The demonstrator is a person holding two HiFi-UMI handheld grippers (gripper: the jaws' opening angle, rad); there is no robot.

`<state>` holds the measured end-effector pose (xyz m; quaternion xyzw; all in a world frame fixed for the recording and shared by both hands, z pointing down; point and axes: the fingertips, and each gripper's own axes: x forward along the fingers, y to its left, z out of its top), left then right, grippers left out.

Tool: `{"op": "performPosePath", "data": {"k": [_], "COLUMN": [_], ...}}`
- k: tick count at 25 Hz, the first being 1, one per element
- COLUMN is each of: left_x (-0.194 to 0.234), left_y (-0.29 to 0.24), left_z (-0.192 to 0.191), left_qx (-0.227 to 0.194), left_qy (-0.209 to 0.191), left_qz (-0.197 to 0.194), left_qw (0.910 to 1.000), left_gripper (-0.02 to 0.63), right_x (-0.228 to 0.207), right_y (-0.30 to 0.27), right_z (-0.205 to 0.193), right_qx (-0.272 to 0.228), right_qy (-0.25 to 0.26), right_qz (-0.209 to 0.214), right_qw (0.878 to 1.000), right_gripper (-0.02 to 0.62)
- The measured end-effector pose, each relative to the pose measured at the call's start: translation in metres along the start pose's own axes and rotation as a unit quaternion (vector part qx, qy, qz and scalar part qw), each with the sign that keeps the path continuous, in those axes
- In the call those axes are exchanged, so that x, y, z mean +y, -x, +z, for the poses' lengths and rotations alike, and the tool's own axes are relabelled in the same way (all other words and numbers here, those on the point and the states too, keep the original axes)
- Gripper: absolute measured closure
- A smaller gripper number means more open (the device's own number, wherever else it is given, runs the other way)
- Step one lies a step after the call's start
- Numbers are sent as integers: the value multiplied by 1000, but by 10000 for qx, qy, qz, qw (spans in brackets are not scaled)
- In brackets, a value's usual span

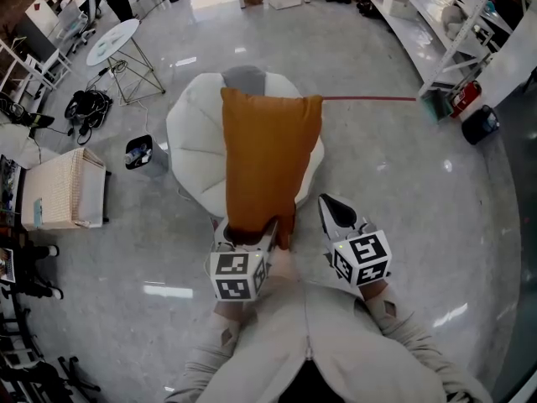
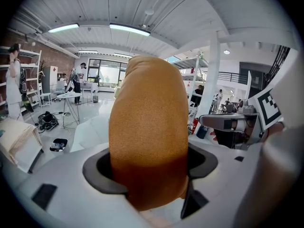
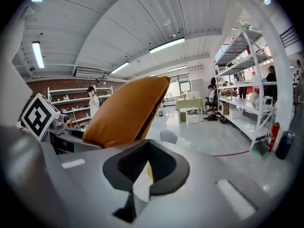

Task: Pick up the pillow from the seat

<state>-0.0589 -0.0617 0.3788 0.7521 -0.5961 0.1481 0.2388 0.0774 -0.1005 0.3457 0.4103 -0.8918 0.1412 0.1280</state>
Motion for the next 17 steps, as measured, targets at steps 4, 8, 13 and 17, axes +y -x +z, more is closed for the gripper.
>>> {"op": "performPosePath", "data": {"k": [4, 8, 13, 17], "left_x": [3, 6, 3, 3], "left_y": [4, 6, 4, 2], "left_z": [0, -2, -1, -1], "left_qx": [-30, -40, -20, -23], "left_qy": [15, 7, 11, -13], "left_qz": [23, 49, 59, 51], "left_qw": [10000, 10000, 10000, 10000], "left_gripper": [264, 264, 264, 262], "right_x": [6, 9, 8, 7], "right_y": [-1, -3, -2, -2], "right_z": [2, 3, 4, 4], "right_qx": [-9, -37, -27, -31], "right_qy": [60, 91, 106, 127], "right_qz": [40, 59, 77, 64], "right_qw": [10000, 9999, 9999, 9999], "right_gripper": [597, 597, 597, 597]}}
